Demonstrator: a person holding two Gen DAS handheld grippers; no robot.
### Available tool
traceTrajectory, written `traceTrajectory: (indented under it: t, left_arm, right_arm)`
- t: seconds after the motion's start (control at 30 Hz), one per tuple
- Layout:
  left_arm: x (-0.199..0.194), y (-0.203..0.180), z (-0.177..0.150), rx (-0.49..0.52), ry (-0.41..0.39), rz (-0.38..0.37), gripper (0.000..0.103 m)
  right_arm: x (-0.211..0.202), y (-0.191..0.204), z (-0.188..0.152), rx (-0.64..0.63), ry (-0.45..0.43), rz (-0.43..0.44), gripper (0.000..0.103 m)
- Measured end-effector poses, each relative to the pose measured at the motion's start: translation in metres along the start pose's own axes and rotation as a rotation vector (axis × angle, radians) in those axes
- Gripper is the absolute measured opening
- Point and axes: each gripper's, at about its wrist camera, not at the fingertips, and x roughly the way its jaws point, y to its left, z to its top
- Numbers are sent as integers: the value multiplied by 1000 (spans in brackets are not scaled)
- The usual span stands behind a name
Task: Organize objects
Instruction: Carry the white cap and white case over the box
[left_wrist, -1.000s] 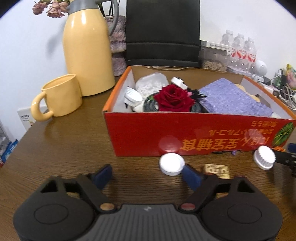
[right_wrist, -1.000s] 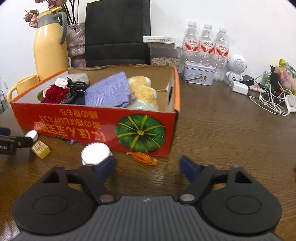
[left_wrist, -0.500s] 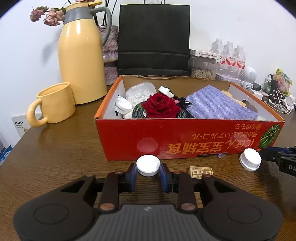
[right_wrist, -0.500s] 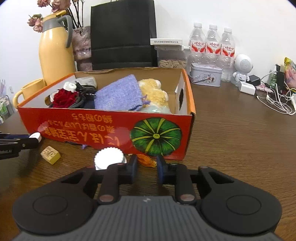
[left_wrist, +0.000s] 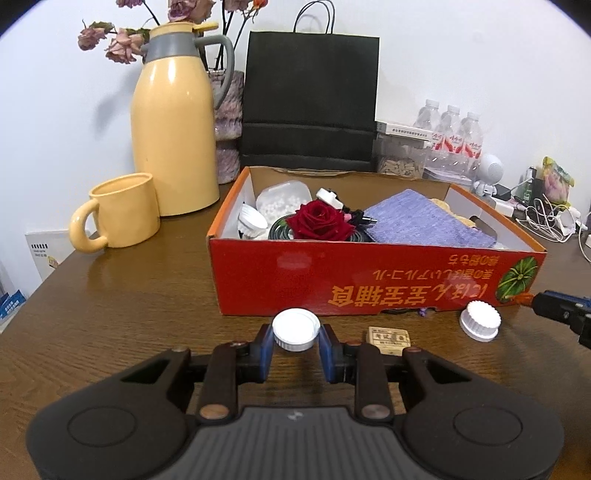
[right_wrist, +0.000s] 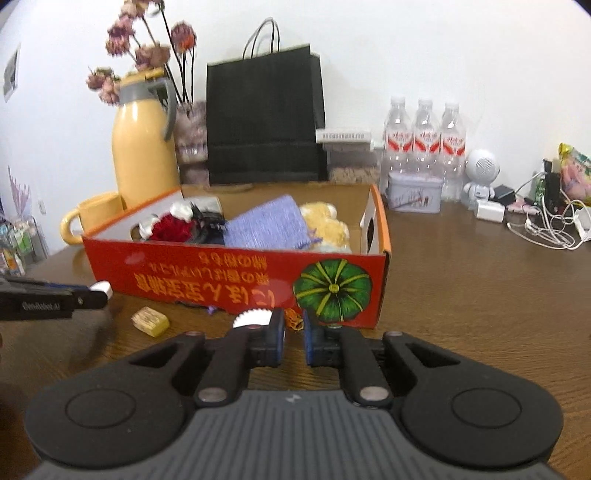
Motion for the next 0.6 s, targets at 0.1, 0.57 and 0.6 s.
traceTrajectory:
  t: [0.1,0.57,0.6]
  left_arm:
    - [-9,-2,1,3,-19,2,25]
    - [-38,-27,45,13,-148,-52,25]
    - [-38,-29,49,9,-155,-53,25]
  right_arm:
    - [-10,2,1,7,-29,7,11]
    - [-27,25,32,-15,-137,44,11]
    - [-27,26,35,-17,-144,45,11]
